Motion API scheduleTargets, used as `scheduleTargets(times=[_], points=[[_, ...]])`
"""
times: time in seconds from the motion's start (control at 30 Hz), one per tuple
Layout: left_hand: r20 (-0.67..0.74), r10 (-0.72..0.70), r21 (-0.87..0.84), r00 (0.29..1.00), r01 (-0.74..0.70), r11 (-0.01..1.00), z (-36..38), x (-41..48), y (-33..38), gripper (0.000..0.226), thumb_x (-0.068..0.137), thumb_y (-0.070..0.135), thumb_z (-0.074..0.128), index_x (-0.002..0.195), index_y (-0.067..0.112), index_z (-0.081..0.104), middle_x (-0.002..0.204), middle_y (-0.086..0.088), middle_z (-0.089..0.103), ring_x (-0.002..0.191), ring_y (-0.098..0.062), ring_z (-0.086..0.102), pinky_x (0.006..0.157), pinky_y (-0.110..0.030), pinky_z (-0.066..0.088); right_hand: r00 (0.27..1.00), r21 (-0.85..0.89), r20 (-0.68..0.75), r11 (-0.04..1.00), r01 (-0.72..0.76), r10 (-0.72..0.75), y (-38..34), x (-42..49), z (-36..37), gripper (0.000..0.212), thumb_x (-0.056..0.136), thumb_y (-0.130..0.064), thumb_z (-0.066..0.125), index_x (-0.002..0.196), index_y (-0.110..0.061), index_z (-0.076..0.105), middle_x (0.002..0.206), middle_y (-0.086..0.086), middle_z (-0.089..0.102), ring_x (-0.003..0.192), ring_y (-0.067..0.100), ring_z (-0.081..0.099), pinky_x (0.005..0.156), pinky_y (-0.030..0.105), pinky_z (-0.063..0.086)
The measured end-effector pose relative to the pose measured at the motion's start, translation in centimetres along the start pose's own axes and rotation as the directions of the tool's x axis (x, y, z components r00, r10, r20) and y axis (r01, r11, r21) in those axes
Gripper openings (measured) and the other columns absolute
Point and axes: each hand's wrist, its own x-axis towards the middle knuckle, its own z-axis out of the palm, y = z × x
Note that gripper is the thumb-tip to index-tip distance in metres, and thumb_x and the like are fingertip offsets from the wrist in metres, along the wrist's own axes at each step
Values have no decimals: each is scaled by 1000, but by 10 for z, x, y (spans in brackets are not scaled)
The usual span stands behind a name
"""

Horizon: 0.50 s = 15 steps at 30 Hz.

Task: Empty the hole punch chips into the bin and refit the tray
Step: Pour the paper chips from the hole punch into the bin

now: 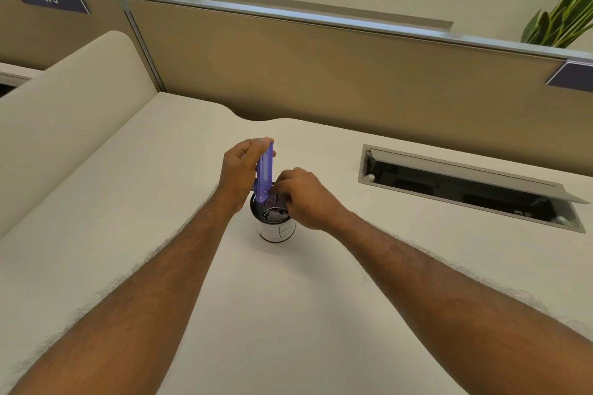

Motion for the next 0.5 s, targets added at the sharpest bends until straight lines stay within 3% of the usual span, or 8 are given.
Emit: scheduleTargets(times=[0.1,0.23,0.37,0.5], points=[[44,62,71,997,-65,995,3,-1,4,17,95,22,53,106,14,63,95,-3,67,83,-15,65,71,-18,55,999,22,-46,1000,15,-14,2,-2,0,31,82,1,58,106,-15,71,101,7,70,87,27,55,74,42,48],[69,91,178,993,-102,979,9,-1,7,20,93,25,58,107,13,65,100,-7,68,90,-22,65,82,-31,55,995,23,-51,996,82,-80,-3,-4,-1,34,77,4,64,105,-15,70,107,5,70,89,23,55,75,39,51],[119,105,208,987,-129,970,11,-3,8,14,91,25,61,102,18,66,98,-1,68,93,-22,66,82,-29,54,995,-13,-57,997,82,-83,0,-7,-4,37,75,5,62,104,-17,71,106,2,71,88,24,55,75,44,49],[143,141,231,980,-172,958,11,-2,9,11,91,24,61,99,19,66,96,-1,69,91,-22,67,81,-29,55,994,-17,-60,996,91,-92,-4,-8,-2,39,77,4,65,109,-18,68,110,2,71,94,24,56,77,40,48]])
